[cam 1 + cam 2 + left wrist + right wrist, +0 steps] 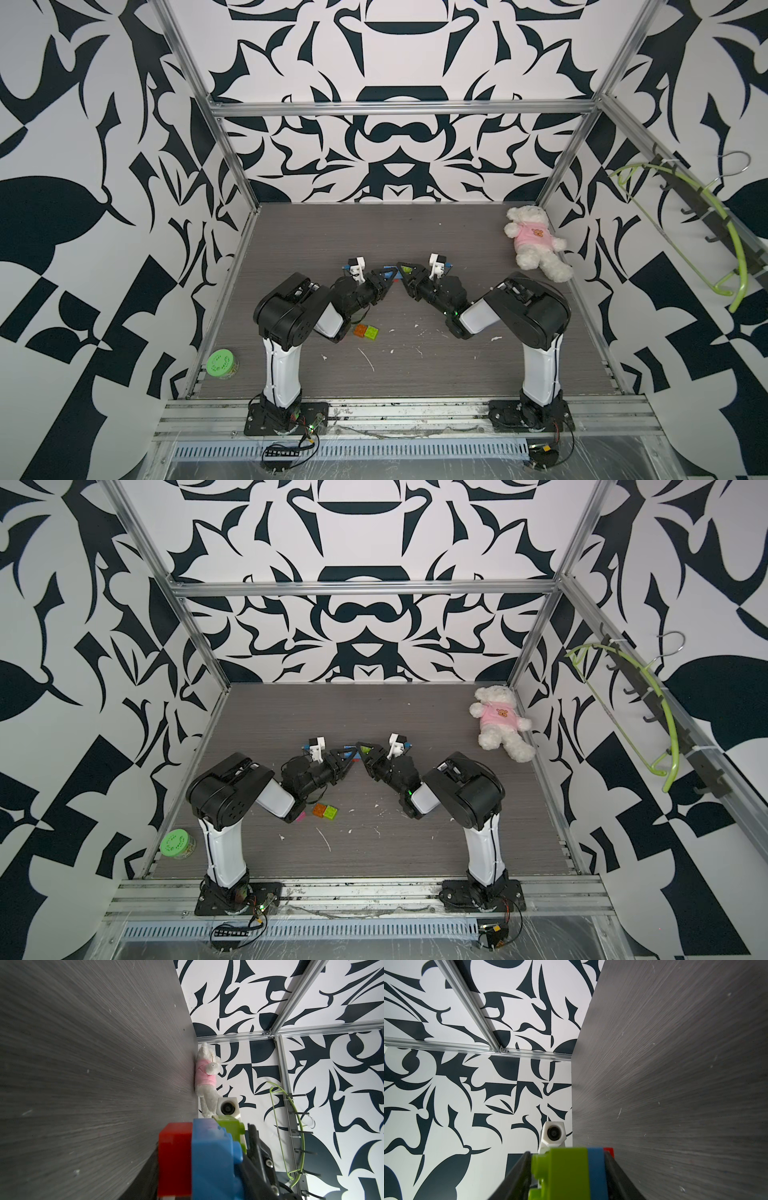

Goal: Assemble the letter v with lego
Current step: Adjust the lego brick at the center of the board.

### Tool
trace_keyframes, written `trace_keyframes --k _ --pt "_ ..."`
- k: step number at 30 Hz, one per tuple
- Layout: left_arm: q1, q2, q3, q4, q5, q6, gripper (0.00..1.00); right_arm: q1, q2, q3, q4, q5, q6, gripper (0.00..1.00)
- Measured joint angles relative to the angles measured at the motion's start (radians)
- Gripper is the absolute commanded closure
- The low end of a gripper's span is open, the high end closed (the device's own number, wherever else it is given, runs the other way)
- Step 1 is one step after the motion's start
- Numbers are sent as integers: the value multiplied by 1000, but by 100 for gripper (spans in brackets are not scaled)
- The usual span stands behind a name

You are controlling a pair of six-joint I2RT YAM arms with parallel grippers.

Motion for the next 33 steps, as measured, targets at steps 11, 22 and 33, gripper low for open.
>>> trace_keyframes --k 11,22,33 --pt "-3 0 0 4 -11 -5 75 1 2 1 -1 5 -9 59" --pt "-3 0 -2 -3 -21 -3 19 2 10 1 4 2 -20 70" --pt "31 -68 -122 -7 -35 25 1 -3 53 -28 -25 -3 -77 72"
